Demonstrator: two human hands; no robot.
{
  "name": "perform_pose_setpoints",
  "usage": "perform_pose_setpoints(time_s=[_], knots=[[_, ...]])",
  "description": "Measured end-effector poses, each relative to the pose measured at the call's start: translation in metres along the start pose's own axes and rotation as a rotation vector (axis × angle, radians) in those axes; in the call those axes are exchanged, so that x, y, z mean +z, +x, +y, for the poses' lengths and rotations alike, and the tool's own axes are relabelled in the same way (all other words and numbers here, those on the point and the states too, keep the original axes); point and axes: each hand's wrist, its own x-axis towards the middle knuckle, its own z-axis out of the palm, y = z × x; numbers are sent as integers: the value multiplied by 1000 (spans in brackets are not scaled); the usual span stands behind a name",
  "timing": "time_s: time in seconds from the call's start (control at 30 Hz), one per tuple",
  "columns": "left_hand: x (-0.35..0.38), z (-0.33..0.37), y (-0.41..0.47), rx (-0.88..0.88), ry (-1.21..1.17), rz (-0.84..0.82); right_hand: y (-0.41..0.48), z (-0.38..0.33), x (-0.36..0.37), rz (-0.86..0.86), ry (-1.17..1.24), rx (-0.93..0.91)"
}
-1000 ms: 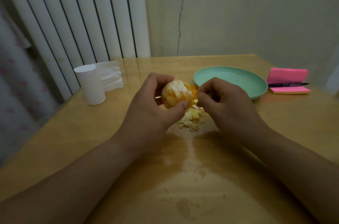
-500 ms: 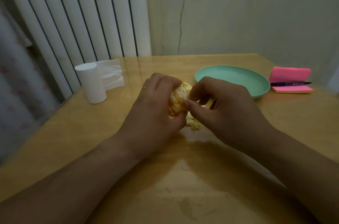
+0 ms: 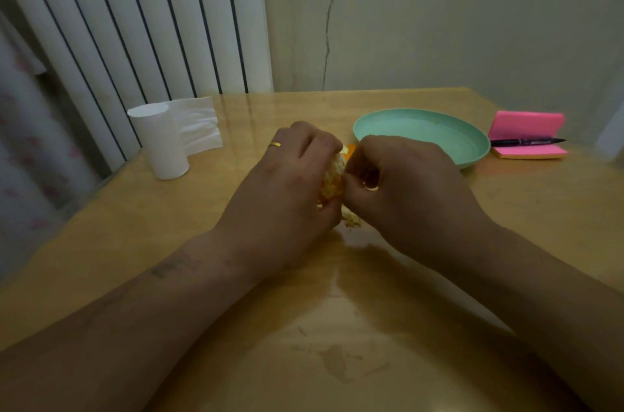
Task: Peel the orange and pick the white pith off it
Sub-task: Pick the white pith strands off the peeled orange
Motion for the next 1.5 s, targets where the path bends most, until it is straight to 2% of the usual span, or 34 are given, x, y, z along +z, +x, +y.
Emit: perform_pose_setpoints(time_s=[0.17,0.4,0.57,0.77,1.0,1.2,1.5], knots=[[2,1,-1,-6,-34,22,1,2,3,17,4,-2],[0,-5,-4,-83,-224,54,6,22,2,67,229,154],[-1,-8,-3,-146,-266,85,7,20,2,5,381,121],[0,-15,-4,-230,-229,109,3,14,1,49,343,72],[0,-10,-3,-129,-111,70,0,7,2,1,257,83],[2,-4,1,-54,-20,77,1,1,-1,-7,55,80],[4,1,1,-56,-12,63,1,-4,-2,22,-69,62]])
